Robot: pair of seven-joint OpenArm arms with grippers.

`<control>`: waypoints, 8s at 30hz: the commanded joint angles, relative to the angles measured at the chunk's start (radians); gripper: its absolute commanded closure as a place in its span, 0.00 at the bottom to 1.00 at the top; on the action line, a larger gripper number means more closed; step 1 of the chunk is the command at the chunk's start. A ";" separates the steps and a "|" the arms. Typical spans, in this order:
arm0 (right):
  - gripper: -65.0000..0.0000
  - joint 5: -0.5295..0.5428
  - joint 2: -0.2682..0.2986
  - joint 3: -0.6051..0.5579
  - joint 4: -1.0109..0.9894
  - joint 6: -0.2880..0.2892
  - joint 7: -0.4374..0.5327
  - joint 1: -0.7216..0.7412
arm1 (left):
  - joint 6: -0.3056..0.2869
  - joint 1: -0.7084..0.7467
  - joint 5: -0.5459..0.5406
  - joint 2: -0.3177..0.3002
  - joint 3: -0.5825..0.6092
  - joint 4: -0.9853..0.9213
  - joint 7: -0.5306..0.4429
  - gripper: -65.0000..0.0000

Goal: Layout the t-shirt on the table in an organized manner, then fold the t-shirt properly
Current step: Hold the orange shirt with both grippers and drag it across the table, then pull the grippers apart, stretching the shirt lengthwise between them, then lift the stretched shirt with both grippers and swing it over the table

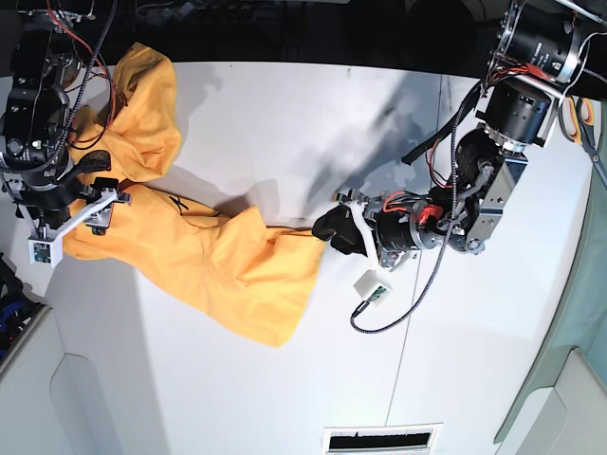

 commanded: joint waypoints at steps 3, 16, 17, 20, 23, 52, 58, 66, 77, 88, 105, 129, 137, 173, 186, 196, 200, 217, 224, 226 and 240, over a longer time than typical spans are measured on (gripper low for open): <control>0.39 -0.003 0.013 0.006 0.032 -0.003 0.017 -0.055 | 0.080 -0.008 0.028 -0.008 -0.007 0.018 -0.076 0.52; 0.39 0.006 0.012 0.006 0.167 0.000 0.022 -0.301 | 0.079 -0.006 -0.061 0.067 -0.095 -0.005 0.012 0.52; 0.39 0.011 0.012 0.006 0.167 0.000 0.022 -0.311 | 0.079 -0.003 -0.055 0.075 -0.095 -0.005 0.015 0.52; 0.39 0.017 0.004 0.006 0.167 0.001 0.027 -0.348 | 0.080 0.017 -0.037 0.092 -0.095 -0.005 0.013 0.52; 0.39 0.020 -0.020 0.006 0.167 0.020 0.041 -0.389 | 0.090 0.038 -0.006 0.092 -0.095 -0.005 -0.023 0.52; 1.00 0.079 -0.109 0.010 -0.081 0.105 0.183 -0.359 | 0.106 0.030 0.146 0.098 -0.063 0.017 -0.102 1.00; 1.00 0.011 -0.074 0.014 -0.047 0.153 0.189 -0.326 | 0.105 0.027 0.079 0.027 -0.159 0.101 -0.089 1.00; 1.00 0.032 -0.013 0.014 -0.042 0.150 0.145 -0.282 | -0.001 0.027 -0.032 -0.035 -0.158 0.193 0.003 1.00; 0.72 0.096 -0.021 0.014 -0.042 0.150 0.109 -0.283 | -0.014 0.058 0.099 0.075 -0.074 0.031 -0.128 0.44; 0.72 0.106 -0.021 0.014 -0.042 0.150 0.103 -0.294 | 0.137 0.043 0.163 0.122 -0.044 -0.025 -0.227 0.66; 0.72 0.107 -0.021 0.014 -0.042 0.150 0.103 -0.296 | 0.136 -0.009 0.180 0.134 -0.044 -0.025 -0.226 1.00; 0.51 0.053 0.002 0.035 -0.040 0.142 0.127 -0.247 | 0.013 -0.014 -0.101 -0.191 -0.180 0.417 -0.088 1.00; 0.42 0.088 0.002 0.049 0.070 0.142 0.127 -0.227 | -0.023 0.003 -0.195 -0.261 -0.284 0.417 -0.026 1.00; 1.00 0.157 0.000 0.050 -0.378 0.211 0.170 0.307 | -0.029 0.064 -0.151 -0.321 -0.315 0.416 -0.028 1.00; 0.38 0.166 -0.024 0.050 -0.433 0.203 0.141 0.249 | -0.029 0.069 -0.151 -0.326 -0.314 0.416 -0.023 1.00; 1.00 0.137 -0.034 0.050 -0.484 0.239 0.240 0.268 | -0.029 0.068 -0.146 -0.327 -0.315 0.416 -0.023 1.00; 1.00 0.139 -0.032 0.050 -0.435 0.293 0.237 0.315 | -0.013 0.052 -0.117 -0.335 -0.335 0.416 -0.030 1.00; 1.00 0.245 0.163 0.050 -0.384 0.300 0.149 0.507 | -0.014 -0.064 -0.194 -0.504 -0.449 0.417 0.006 1.00; 1.00 0.320 0.165 0.060 -0.375 0.318 0.050 0.443 | -0.177 -0.024 -0.475 -0.532 -0.448 0.452 0.208 1.00; 1.00 0.323 0.165 0.063 -0.371 0.318 0.051 0.394 | -0.177 0.031 -0.505 -0.531 -0.448 0.504 0.240 1.00; 1.00 0.363 0.166 0.294 -0.371 0.400 0.093 0.167 | -0.177 0.299 -0.441 -0.532 -0.457 0.590 0.242 1.00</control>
